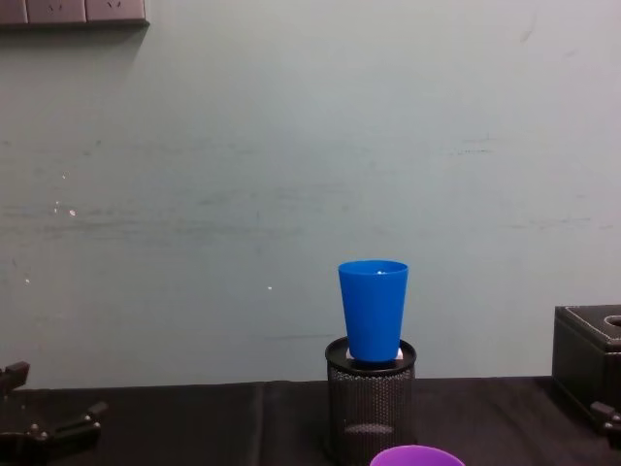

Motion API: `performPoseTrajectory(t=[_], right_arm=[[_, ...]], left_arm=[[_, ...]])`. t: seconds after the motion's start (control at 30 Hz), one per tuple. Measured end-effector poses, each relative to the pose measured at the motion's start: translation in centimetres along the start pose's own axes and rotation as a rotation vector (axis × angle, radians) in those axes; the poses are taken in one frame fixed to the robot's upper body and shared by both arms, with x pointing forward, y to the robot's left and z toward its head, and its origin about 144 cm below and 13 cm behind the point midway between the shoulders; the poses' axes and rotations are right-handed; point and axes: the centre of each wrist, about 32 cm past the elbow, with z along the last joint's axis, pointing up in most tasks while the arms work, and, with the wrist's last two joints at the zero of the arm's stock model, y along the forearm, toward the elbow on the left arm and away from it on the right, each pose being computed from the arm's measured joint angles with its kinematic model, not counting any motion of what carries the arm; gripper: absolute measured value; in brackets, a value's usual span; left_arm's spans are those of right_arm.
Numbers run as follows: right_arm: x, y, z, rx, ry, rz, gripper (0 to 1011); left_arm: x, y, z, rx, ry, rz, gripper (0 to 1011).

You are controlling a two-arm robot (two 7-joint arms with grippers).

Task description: Pick up one cup with a gripper and tap it against the other cup.

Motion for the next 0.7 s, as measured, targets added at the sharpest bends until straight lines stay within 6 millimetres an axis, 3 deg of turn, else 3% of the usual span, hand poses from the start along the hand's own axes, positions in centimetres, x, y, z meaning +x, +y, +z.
performPoseTrajectory(t=[0.7], right_arm=[[0.00,0.00,0.00,0.000,0.000,0.000,1003]], left_arm=[[0.00,0.00,0.00,0.000,0.000,0.000,1000]])
